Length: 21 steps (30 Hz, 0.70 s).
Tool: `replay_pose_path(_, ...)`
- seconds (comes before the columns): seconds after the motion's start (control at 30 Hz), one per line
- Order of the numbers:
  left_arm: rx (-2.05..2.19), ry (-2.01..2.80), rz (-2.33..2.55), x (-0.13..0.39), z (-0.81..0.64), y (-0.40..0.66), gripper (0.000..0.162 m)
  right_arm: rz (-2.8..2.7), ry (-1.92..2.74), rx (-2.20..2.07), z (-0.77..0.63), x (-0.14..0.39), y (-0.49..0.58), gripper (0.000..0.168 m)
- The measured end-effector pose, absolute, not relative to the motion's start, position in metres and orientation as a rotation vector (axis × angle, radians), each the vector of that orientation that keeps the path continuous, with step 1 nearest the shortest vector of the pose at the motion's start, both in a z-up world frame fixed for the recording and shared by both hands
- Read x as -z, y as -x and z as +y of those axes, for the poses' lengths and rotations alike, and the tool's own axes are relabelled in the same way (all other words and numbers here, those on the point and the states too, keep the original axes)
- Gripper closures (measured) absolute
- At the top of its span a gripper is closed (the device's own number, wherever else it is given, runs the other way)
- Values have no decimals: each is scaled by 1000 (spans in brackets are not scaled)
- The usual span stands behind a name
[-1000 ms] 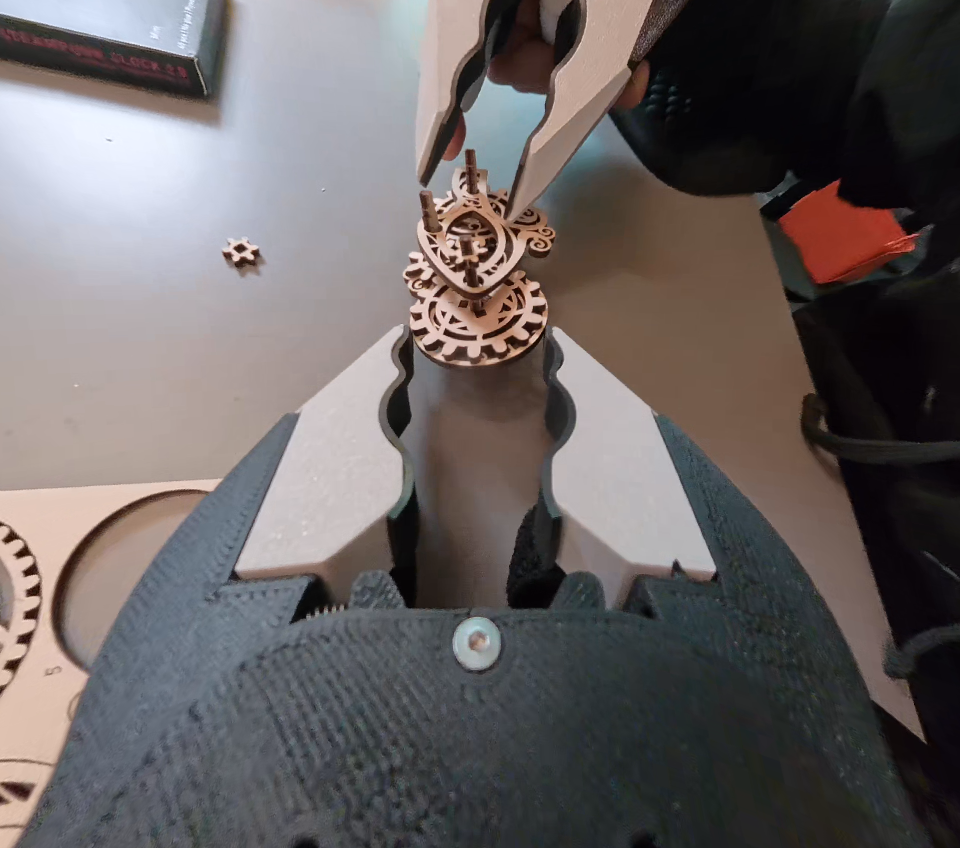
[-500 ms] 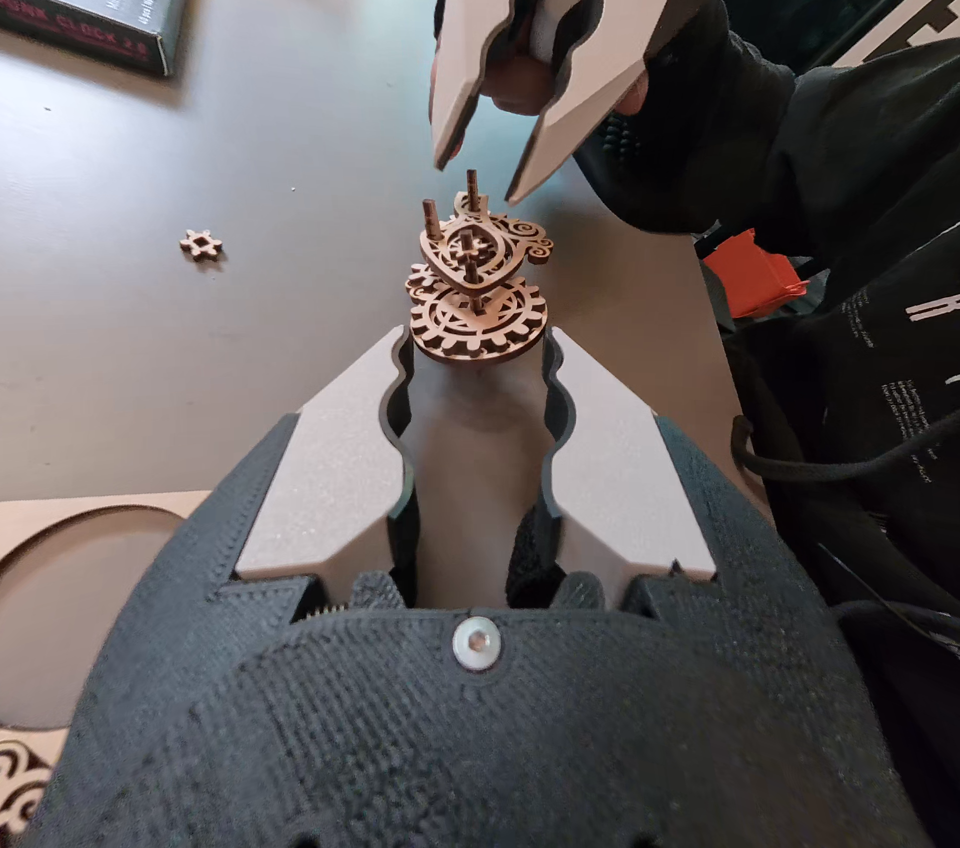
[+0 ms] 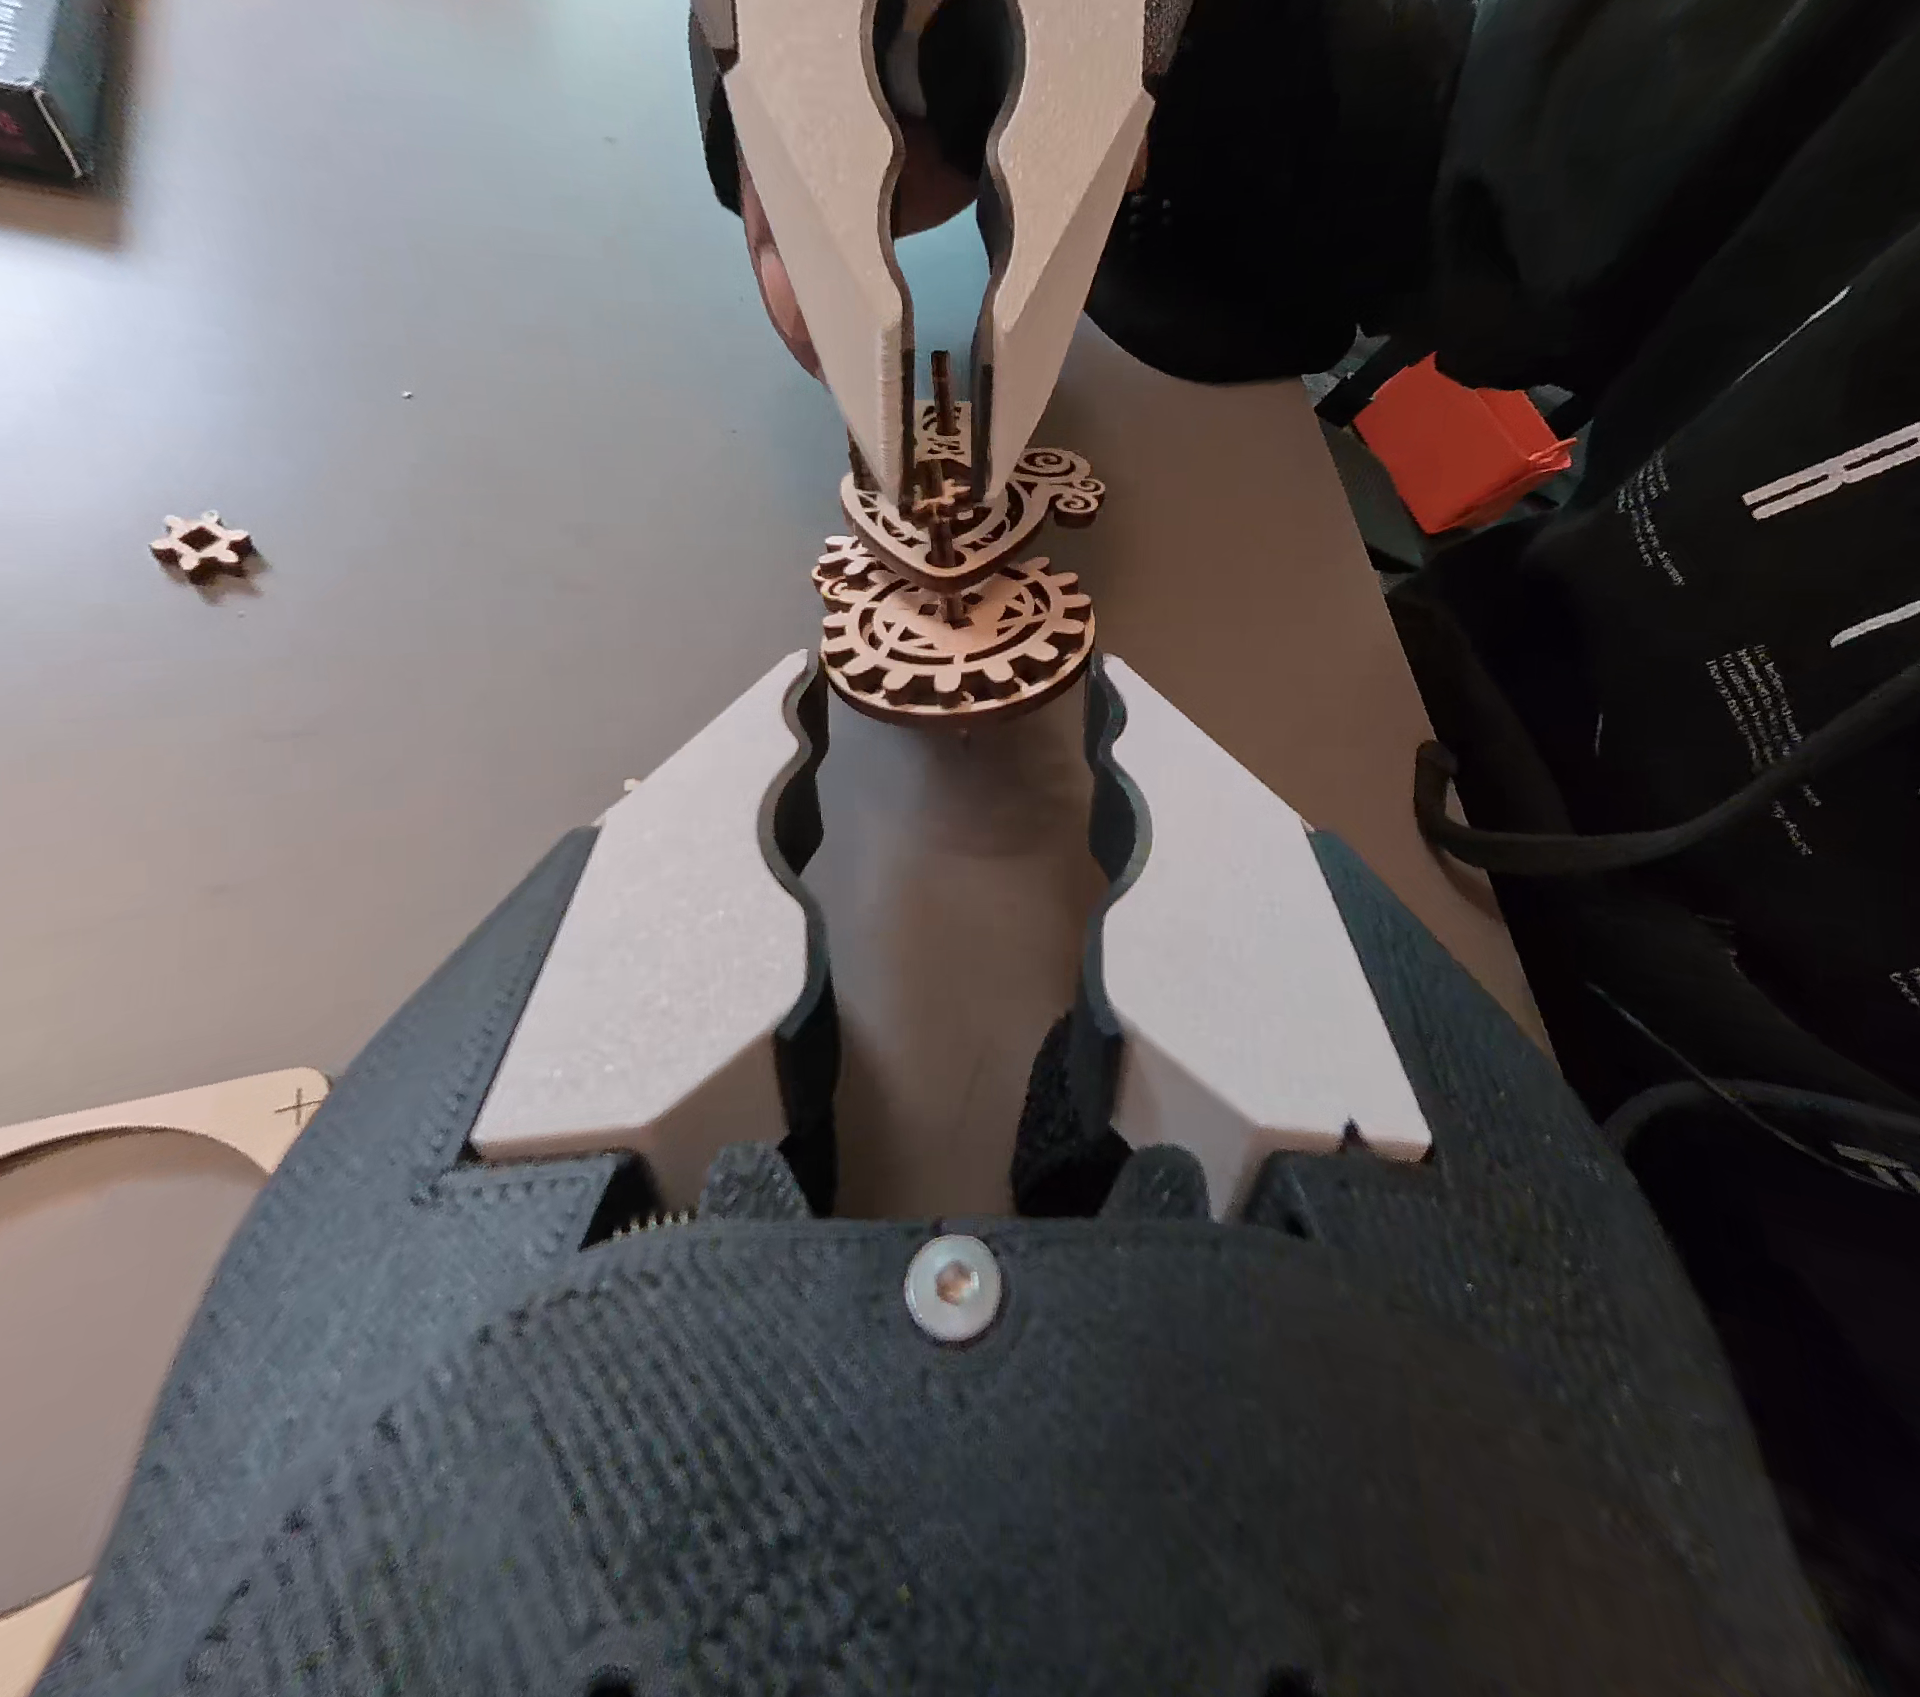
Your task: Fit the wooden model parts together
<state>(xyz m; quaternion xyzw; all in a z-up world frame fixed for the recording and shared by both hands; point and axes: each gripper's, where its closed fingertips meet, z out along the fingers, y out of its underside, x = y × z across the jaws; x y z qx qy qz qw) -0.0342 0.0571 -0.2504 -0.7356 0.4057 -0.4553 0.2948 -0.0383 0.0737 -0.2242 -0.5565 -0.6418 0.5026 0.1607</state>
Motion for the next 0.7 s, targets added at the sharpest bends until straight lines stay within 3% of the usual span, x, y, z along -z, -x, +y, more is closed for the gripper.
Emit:
replay_pose_path(0.17, 1202, 1947, 1093, 249, 56, 34, 113, -1840, 1604, -1456, 73, 226, 37, 150)
replay_pose_path(0.3, 1194, 1942, 1111, 249, 54, 32, 113, -1892, 1594, -1448, 66, 230, 36, 157)
replay_pose_path(0.7, 1166, 1954, 1117, 255, 54, 34, 113, -1808, 1579, -1508, 76, 221, 35, 157)
